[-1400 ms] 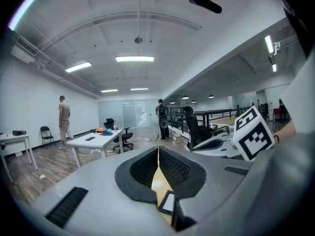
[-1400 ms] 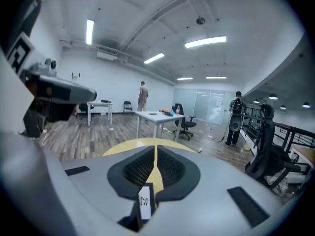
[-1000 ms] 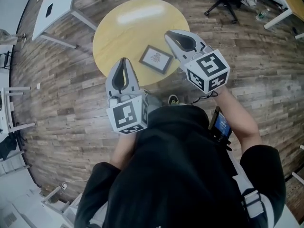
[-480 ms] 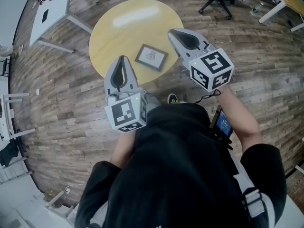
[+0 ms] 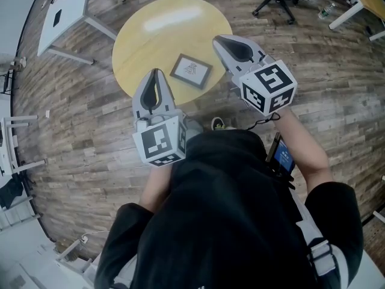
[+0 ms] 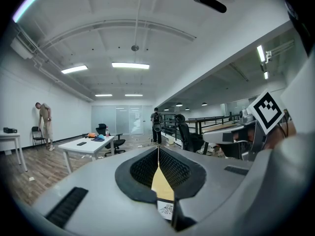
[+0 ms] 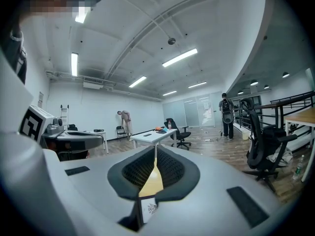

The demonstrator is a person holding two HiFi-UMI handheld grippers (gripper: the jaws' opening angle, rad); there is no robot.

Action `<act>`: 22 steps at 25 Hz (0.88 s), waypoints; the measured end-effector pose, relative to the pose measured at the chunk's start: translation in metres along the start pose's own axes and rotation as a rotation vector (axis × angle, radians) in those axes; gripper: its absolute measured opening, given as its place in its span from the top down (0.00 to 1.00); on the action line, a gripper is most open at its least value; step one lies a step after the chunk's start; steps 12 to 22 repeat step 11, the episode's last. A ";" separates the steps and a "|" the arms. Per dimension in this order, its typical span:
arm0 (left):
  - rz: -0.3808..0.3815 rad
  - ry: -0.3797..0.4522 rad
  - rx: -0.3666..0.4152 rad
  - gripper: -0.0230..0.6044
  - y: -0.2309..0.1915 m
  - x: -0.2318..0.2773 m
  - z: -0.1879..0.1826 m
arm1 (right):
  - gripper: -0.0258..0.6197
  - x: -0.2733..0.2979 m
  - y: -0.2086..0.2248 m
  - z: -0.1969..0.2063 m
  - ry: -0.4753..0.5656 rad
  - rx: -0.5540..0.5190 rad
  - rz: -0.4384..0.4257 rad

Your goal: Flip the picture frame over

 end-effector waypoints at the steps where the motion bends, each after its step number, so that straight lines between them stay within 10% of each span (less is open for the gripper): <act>1: -0.001 0.000 -0.001 0.92 0.000 0.000 0.000 | 0.91 0.000 0.001 0.000 0.001 0.002 0.000; 22: 0.004 -0.004 -0.009 0.92 0.007 0.009 0.000 | 0.91 0.000 0.009 0.001 0.004 -0.001 -0.007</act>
Point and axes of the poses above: the fingertips, and each gripper's own axes: x forward along the fingers, y to its right, z out of its underside, the point moved 6 cm from there along -x, backward along the fingers, and after that the axes turned 7 degrees about y, right-handed, at the moved point
